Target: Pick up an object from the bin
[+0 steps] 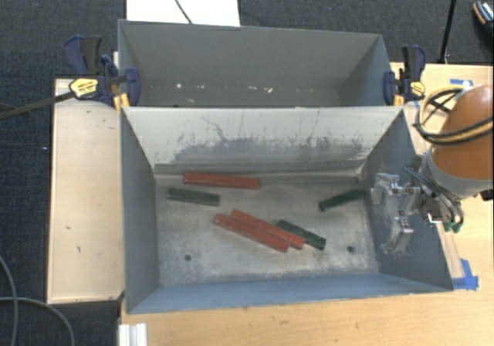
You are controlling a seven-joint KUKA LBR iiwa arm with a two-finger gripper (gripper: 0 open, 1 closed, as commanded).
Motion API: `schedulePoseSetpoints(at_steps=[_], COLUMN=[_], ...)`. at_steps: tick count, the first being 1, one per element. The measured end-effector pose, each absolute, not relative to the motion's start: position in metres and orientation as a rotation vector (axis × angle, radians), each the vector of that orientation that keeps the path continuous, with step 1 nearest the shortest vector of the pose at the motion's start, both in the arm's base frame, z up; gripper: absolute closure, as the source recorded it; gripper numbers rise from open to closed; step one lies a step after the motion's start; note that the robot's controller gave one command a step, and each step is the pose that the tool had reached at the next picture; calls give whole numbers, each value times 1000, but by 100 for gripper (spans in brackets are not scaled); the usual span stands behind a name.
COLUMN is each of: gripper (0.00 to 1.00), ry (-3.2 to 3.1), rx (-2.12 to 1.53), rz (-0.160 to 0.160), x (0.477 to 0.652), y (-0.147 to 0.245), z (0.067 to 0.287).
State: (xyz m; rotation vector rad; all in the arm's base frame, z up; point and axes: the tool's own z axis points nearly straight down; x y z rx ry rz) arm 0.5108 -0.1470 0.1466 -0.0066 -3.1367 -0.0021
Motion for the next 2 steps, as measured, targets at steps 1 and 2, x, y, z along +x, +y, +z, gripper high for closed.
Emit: schedulePoseSetpoints(at_steps=[1, 2], gripper=[0, 100], ry=[-3124, -3126], rx=[372, 375], rz=[0, 2], x=[591, 591], y=[-121, -122], z=[69, 71])
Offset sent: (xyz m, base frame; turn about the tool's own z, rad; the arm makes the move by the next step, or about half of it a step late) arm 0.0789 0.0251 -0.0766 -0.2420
